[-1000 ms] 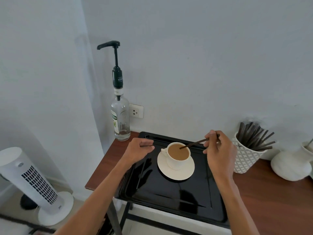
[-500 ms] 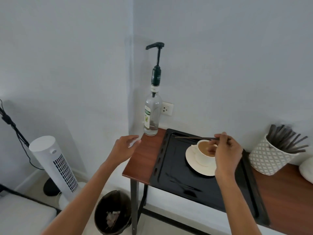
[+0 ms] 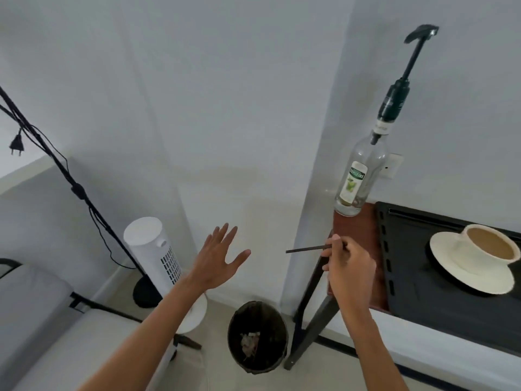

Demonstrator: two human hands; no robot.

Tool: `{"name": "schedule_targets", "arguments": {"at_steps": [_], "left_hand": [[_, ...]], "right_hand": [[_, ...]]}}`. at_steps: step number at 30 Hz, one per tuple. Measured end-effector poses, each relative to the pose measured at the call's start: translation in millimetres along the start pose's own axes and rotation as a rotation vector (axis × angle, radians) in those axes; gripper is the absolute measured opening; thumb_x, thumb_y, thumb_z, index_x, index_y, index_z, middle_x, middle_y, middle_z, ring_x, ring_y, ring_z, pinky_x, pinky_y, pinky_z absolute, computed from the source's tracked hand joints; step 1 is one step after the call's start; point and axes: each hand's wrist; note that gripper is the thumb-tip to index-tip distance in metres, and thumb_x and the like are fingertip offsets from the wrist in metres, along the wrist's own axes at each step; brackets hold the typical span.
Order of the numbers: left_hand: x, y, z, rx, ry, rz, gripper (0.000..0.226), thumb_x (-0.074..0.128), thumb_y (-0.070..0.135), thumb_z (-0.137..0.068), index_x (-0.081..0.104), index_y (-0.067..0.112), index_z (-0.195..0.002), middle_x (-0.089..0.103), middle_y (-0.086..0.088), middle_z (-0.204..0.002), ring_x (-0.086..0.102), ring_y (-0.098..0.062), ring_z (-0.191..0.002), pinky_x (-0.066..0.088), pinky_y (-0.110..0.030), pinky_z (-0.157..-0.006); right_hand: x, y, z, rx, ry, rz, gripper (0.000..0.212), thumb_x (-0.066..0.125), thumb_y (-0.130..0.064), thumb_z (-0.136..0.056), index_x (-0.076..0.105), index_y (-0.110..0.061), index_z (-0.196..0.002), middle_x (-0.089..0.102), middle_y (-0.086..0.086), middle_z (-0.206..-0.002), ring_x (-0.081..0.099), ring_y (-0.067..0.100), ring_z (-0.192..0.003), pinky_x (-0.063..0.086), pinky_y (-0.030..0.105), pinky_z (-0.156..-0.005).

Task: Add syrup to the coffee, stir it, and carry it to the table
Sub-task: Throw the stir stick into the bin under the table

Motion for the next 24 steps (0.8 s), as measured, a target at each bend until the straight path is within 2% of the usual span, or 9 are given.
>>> {"name": "schedule_targets", "arguments": {"at_steps": [3, 8, 12, 15, 18, 21, 24], "left_hand": [[16.5, -34.4, -13.3, 0.082, -0.048, -0.108, 0.085, 0.035, 0.069, -0.098, 0.009, 0.023, -0.165, -0.001, -0.006, -0.173, -0.005, -0.025, -0.160, 0.001, -0.041, -0.130], [78.6, -84.7, -52.3, 0.146, -0.056, -0.189, 0.090, 0.033, 0.073, -0.095, 0.002, 0.025, -0.165, -0.012, -0.005, -0.173, -0.009, -0.030, -0.159, 0.003, -0.045, -0.130], [152.2, -119.0, -89.4, 0.221, -0.023, -0.284, 0.092, 0.032, 0.075, -0.094, -0.007, 0.028, -0.164, -0.019, -0.005, -0.172, -0.012, -0.034, -0.159, 0.003, -0.049, -0.129], [209.0, -151.9, -119.9, 0.286, 0.059, -0.352, 0.097, 0.042, 0.073, -0.091, -0.001, 0.027, -0.164, -0.011, -0.010, -0.173, -0.004, -0.038, -0.159, 0.010, -0.058, -0.127], [252.9, -185.1, -145.6, 0.293, 0.107, -0.418, 0.111, 0.053, 0.078, -0.080, 0.001, 0.029, -0.164, -0.015, -0.011, -0.172, -0.004, -0.045, -0.157, 0.007, -0.069, -0.122], [289.1, -212.2, -169.1, 0.323, 0.203, -0.462, 0.129, 0.063, 0.082, -0.066, -0.003, 0.032, -0.163, -0.024, -0.012, -0.170, -0.014, -0.048, -0.155, 0.008, -0.079, -0.116], [309.7, -227.6, -193.8, 0.365, 0.279, -0.489, 0.151, 0.078, 0.081, -0.051, -0.014, 0.033, -0.161, -0.036, -0.013, -0.165, -0.027, -0.051, -0.150, 0.011, -0.086, -0.108]], "right_hand": [[41.4, 9.5, 23.0, -0.001, -0.053, 0.115, 0.024, 0.052, -0.025, -0.105, 0.073, -0.020, -0.095, 0.076, -0.008, -0.077, 0.071, 0.013, -0.062, 0.061, 0.042, -0.067], [123.6, 62.2, 45.4, 0.015, -0.177, 0.284, 0.025, 0.054, -0.034, -0.103, 0.074, -0.019, -0.107, 0.076, -0.008, -0.088, 0.065, 0.004, -0.074, 0.051, 0.016, -0.069], [177.1, 137.1, 50.0, 0.118, -0.221, 0.350, 0.026, 0.054, -0.031, -0.104, 0.075, -0.017, -0.108, 0.077, -0.004, -0.089, 0.071, 0.011, -0.079, 0.062, 0.030, -0.077], [209.5, 202.8, 52.4, 0.176, -0.214, 0.394, 0.027, 0.052, -0.034, -0.104, 0.075, -0.021, -0.110, 0.074, -0.009, -0.088, 0.067, 0.007, -0.079, 0.056, 0.020, -0.069], [236.7, 263.3, 57.7, 0.210, -0.232, 0.439, 0.028, 0.050, -0.036, -0.104, 0.074, -0.024, -0.110, 0.069, -0.014, -0.080, 0.063, 0.002, -0.071, 0.042, 0.012, -0.056], [264.5, 317.2, 61.4, 0.267, -0.238, 0.421, 0.029, 0.049, -0.037, -0.105, 0.074, -0.023, -0.107, 0.069, -0.014, -0.076, 0.065, 0.001, -0.070, 0.046, 0.015, -0.057], [290.4, 365.0, 65.4, 0.335, -0.243, 0.408, 0.025, 0.050, -0.033, -0.104, 0.073, -0.023, -0.103, 0.071, -0.012, -0.076, 0.069, 0.009, -0.069, 0.059, 0.031, -0.066]]}}
Point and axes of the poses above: each hand's wrist, its own z-axis away from the middle knuckle, its own x-axis out of the palm, y = z × x
